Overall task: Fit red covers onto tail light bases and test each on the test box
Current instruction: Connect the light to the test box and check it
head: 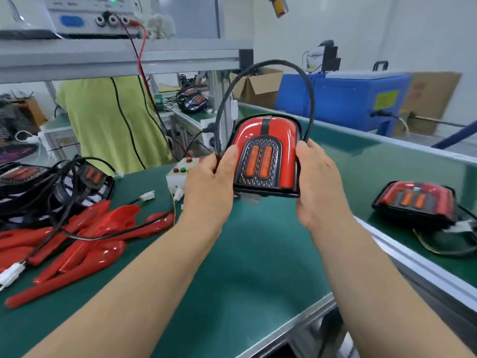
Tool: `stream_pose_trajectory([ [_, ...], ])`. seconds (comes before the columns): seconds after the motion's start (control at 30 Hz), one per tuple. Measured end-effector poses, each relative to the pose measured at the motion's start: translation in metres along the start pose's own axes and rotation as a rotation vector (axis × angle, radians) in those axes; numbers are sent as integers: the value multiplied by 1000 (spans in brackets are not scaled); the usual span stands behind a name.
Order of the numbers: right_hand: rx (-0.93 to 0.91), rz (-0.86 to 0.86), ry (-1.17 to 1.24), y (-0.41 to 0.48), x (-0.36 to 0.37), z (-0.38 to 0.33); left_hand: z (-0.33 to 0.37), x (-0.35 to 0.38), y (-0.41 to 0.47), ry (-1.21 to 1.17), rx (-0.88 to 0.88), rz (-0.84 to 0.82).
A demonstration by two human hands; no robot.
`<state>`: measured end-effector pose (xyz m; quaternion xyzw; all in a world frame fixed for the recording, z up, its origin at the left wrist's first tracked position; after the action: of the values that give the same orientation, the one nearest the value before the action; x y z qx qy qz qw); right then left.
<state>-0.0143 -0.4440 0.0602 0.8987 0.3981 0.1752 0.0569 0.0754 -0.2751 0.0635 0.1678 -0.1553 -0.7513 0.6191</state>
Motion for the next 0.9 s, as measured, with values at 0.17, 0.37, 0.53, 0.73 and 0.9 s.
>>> stream_pose_trajectory([
  [0.17, -28, 127, -34, 4, -62, -22, 19, 60, -6, -3, 57, -116],
  [0.37, -41, 296, -27, 2, -141, -48, 43, 136, -32, -92, 25, -309],
  [0.53, -98, 435, -13, -9, -205, -76, 64, 195, -59, -136, -7, -481],
  [0.73, -126, 595, -59, -11, -279, -97, 66, 276, -89, -95, -64, -745],
  [0.9, -131, 729, -98, -13, -336, -101, 58, 331, -111, -124, -168, -804],
])
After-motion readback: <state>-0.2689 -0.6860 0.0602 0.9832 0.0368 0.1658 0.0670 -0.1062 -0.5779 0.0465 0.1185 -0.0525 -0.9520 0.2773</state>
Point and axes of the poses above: each hand's wrist, its own y-axis towards the middle knuckle, its own x-axis out of the palm, z = x × y, the point moved 9 cm from there along y, towards the middle knuckle, and after that the axes turned 4 degrees about -y, right-handed, at the moved point
